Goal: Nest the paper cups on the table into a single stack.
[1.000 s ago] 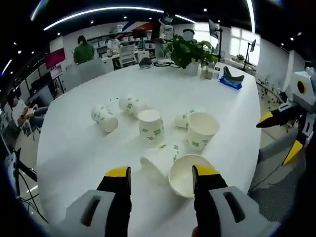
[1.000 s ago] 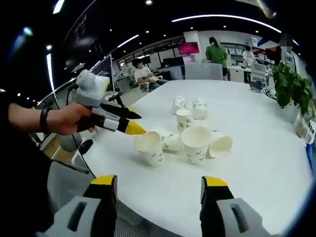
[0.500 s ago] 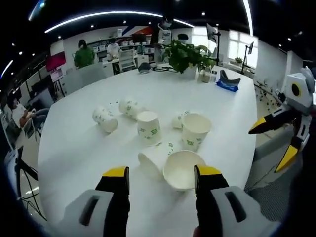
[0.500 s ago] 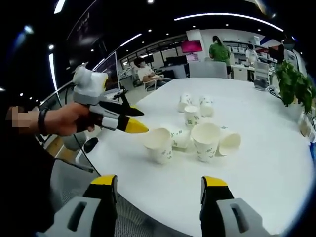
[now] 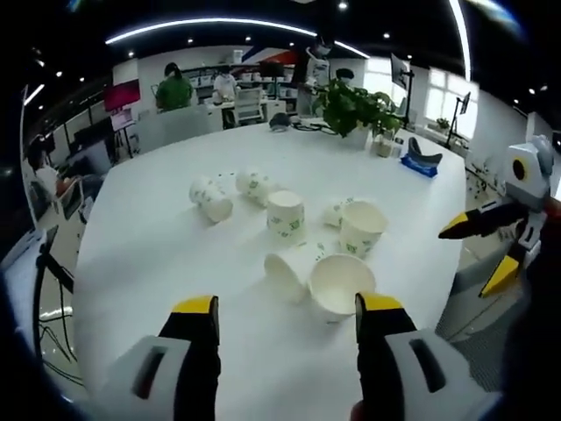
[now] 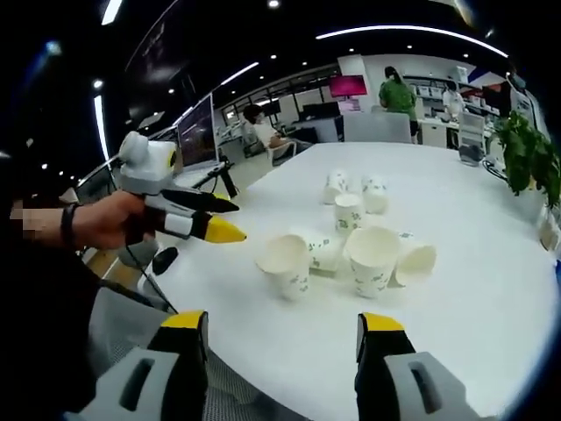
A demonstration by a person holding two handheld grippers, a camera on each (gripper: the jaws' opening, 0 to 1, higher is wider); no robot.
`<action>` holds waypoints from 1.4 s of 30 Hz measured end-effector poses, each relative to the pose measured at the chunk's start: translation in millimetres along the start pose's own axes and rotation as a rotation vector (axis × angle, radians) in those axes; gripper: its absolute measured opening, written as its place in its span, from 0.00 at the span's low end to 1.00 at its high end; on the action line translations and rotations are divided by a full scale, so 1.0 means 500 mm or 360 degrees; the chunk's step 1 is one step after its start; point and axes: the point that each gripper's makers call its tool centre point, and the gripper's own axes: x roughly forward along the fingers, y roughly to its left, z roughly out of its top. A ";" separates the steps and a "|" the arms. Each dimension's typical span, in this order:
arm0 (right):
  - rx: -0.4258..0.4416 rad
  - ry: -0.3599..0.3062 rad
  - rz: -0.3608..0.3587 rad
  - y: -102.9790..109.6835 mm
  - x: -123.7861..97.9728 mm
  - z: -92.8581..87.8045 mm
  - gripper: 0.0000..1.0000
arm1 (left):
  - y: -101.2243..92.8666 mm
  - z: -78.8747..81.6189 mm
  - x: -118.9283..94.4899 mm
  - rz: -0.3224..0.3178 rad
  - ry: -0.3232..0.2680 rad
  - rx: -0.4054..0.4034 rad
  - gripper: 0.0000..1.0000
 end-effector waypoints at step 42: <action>-0.0584 0.0343 0.0139 -0.140 0.114 0.039 0.63 | -0.043 -0.094 -0.113 0.0132 -0.0006 -0.0195 0.69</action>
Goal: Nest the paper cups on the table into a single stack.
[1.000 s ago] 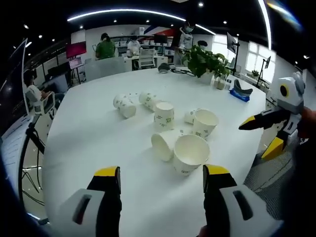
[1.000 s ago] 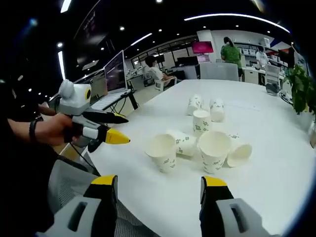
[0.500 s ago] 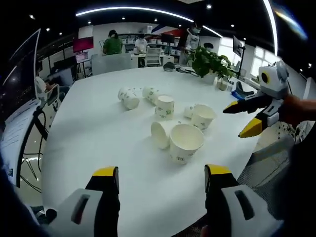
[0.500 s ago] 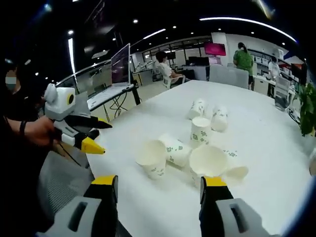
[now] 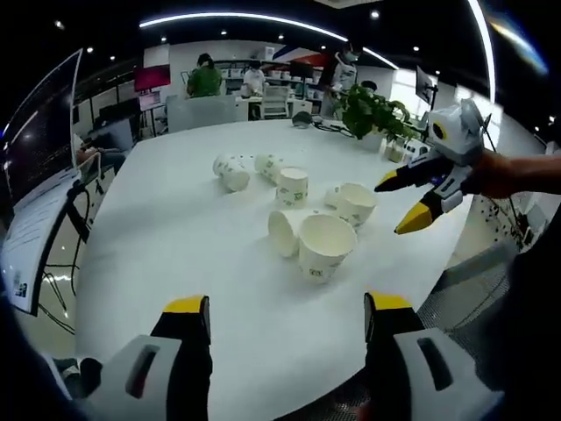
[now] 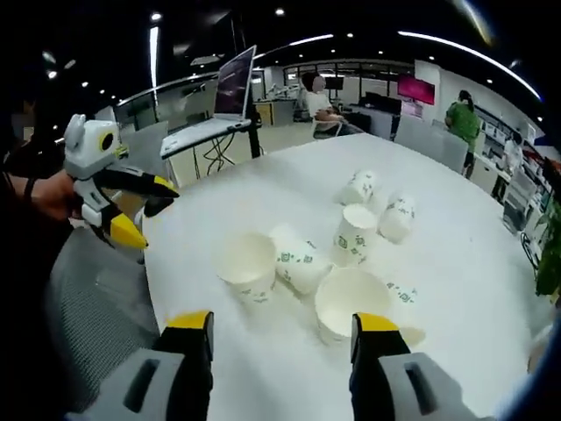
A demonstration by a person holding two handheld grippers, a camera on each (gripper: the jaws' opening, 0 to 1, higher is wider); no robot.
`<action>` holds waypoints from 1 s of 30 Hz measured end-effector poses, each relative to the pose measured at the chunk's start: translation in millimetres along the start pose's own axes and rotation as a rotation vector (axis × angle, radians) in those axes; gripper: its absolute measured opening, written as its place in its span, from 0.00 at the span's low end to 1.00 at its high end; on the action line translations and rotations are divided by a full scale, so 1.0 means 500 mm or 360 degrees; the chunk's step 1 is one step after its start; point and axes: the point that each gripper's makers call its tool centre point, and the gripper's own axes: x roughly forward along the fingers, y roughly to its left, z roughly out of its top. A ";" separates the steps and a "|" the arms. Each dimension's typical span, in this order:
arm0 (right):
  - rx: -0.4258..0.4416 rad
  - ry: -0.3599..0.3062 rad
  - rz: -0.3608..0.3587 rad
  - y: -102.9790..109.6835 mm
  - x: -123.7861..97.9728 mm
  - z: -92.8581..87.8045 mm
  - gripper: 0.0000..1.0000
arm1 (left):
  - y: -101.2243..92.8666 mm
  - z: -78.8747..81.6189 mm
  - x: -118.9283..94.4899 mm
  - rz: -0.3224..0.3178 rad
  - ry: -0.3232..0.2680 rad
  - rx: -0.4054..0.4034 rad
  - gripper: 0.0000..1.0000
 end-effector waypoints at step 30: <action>-0.0275 0.0514 0.0075 -0.038 0.104 -0.064 0.23 | 0.000 -0.033 -0.038 0.0061 0.0018 -0.0077 0.68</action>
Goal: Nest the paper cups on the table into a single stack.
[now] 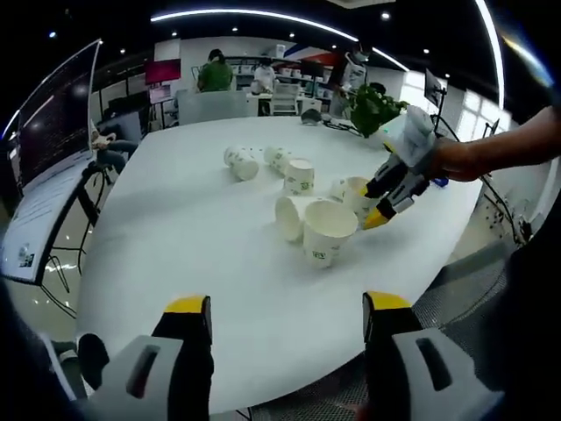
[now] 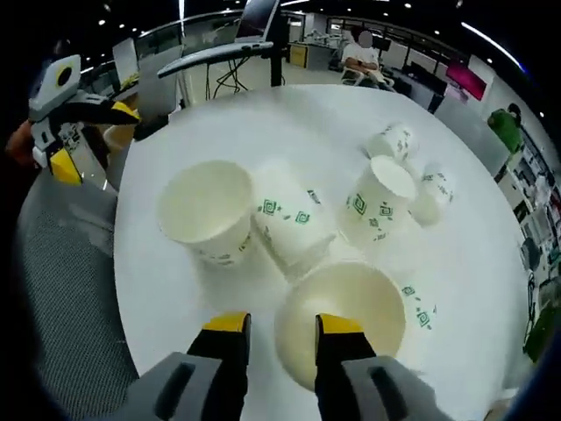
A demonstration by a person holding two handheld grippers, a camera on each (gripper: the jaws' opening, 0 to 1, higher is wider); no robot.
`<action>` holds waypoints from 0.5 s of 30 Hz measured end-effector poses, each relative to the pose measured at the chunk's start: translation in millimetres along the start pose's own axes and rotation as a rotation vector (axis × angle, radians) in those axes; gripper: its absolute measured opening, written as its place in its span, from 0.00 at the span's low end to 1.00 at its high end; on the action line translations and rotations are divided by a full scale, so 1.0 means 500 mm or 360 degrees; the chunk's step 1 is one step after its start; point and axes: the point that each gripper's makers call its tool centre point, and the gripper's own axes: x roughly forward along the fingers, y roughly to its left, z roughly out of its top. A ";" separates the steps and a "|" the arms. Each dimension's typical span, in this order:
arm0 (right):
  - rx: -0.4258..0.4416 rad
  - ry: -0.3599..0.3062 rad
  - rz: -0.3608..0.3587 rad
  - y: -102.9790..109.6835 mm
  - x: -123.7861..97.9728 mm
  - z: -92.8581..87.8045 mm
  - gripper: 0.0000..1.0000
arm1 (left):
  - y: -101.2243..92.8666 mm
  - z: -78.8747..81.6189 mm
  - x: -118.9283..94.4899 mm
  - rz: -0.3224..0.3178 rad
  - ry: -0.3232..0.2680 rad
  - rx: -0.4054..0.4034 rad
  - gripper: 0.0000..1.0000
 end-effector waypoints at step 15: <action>-0.0075 0.0030 -0.0011 0.007 -0.024 -0.006 0.00 | -0.001 0.000 0.003 -0.0016 0.0014 0.0006 0.65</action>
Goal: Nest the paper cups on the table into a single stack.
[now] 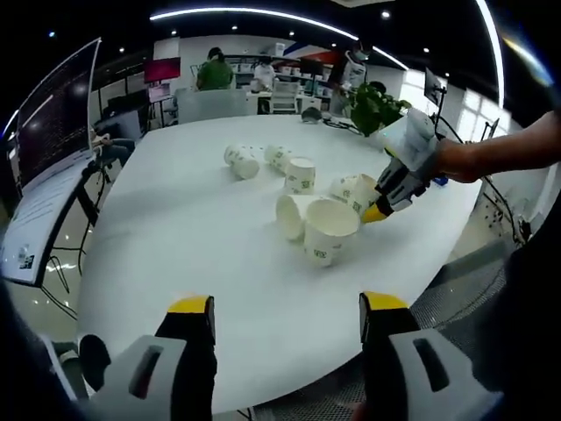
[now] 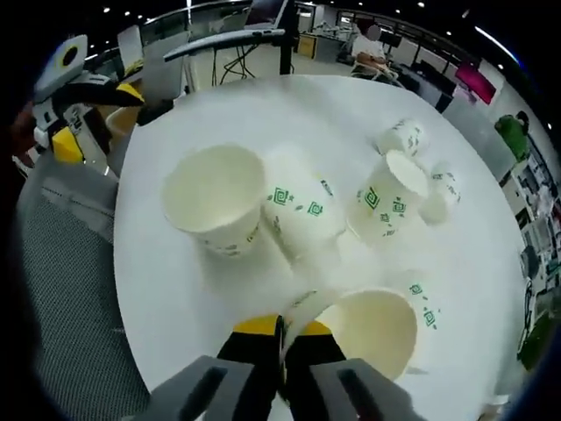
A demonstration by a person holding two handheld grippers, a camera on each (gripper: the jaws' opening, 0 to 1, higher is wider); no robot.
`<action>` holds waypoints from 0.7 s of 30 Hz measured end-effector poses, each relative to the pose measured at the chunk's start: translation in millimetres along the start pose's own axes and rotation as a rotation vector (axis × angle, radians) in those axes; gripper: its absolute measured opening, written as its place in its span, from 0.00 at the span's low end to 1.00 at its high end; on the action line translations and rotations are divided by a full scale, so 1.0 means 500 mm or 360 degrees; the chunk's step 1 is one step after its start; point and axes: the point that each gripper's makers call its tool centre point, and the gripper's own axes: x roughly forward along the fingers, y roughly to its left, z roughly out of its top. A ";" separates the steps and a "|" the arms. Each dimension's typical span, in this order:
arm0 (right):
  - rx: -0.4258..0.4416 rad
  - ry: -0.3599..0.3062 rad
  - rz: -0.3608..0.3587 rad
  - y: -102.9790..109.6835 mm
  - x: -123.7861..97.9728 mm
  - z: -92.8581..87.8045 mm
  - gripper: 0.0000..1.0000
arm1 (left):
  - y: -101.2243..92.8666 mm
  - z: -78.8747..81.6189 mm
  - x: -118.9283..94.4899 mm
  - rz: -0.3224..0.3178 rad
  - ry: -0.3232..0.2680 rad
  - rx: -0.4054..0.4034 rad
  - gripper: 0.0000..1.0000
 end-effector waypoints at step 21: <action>-0.0216 -0.0139 -0.0019 0.026 -0.108 0.105 0.00 | 0.002 0.002 0.015 -0.0046 -0.0014 0.0048 0.67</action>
